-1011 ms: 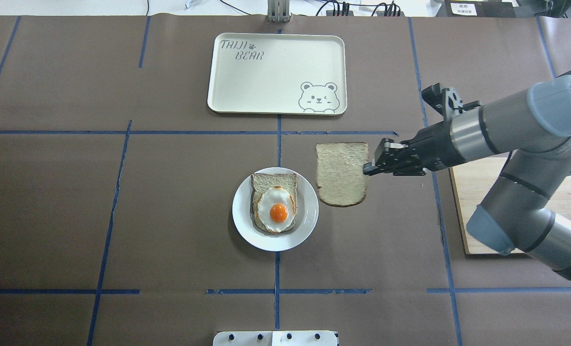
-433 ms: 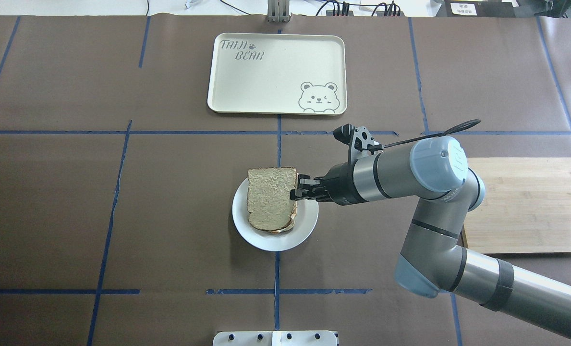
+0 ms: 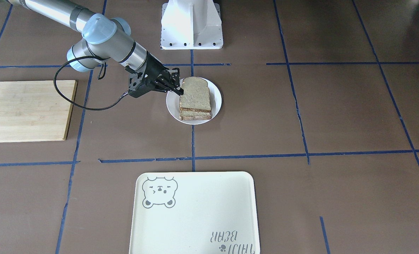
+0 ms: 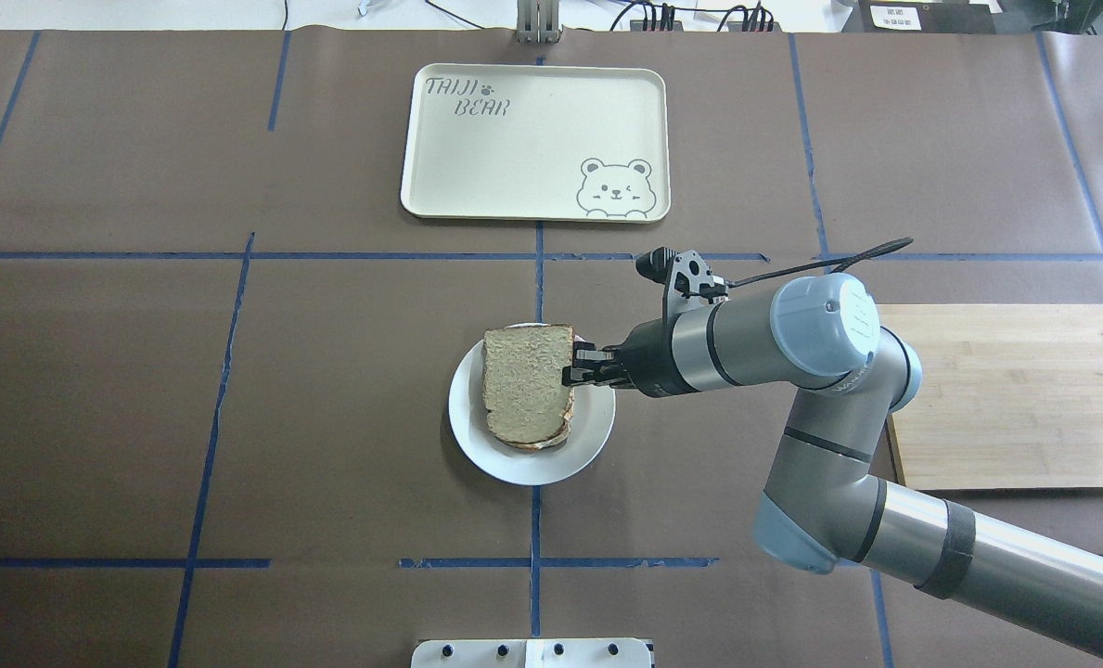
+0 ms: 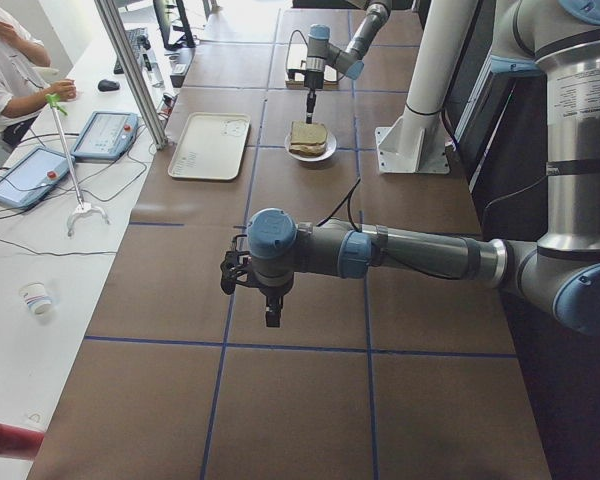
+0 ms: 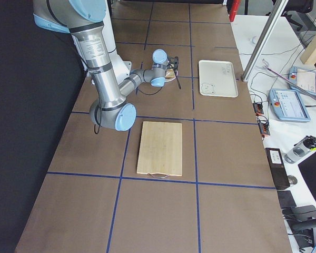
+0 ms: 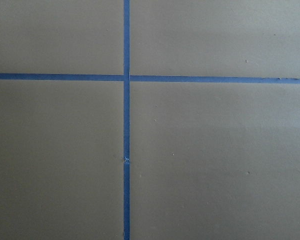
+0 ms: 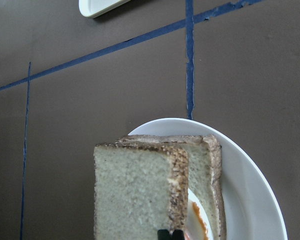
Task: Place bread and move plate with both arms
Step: 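Lower the bread onto the egg toast and open the right gripper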
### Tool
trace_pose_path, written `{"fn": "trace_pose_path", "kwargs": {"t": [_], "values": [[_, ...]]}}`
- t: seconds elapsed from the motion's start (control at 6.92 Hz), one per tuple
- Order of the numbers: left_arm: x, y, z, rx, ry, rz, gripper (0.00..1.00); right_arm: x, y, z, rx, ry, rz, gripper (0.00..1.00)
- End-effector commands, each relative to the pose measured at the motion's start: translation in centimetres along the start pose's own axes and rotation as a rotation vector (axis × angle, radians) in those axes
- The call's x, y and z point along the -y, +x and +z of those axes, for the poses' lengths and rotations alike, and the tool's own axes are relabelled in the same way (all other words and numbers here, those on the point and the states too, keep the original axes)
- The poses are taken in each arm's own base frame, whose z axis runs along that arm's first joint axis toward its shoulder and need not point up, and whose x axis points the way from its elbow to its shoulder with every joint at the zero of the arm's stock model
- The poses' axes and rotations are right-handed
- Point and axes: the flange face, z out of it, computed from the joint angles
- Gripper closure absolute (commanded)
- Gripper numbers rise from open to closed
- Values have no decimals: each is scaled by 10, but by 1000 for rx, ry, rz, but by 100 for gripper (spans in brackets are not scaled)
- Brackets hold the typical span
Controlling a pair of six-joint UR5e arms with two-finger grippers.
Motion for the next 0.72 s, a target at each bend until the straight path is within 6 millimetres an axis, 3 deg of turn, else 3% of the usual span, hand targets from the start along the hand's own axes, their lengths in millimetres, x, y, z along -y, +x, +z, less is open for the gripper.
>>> {"fn": "trace_pose_path", "kwargs": {"t": [0.0,0.43,0.58], "values": [[0,0,-1,-1,1,-1,0,2,7,8,-18,2,-4,100],[0,0,0,0,0,0,0,2,9,12,-27,15,-5,100],[0,1,-1,0,2,3,0,-3,12,22,-38,25,-4,96]]}}
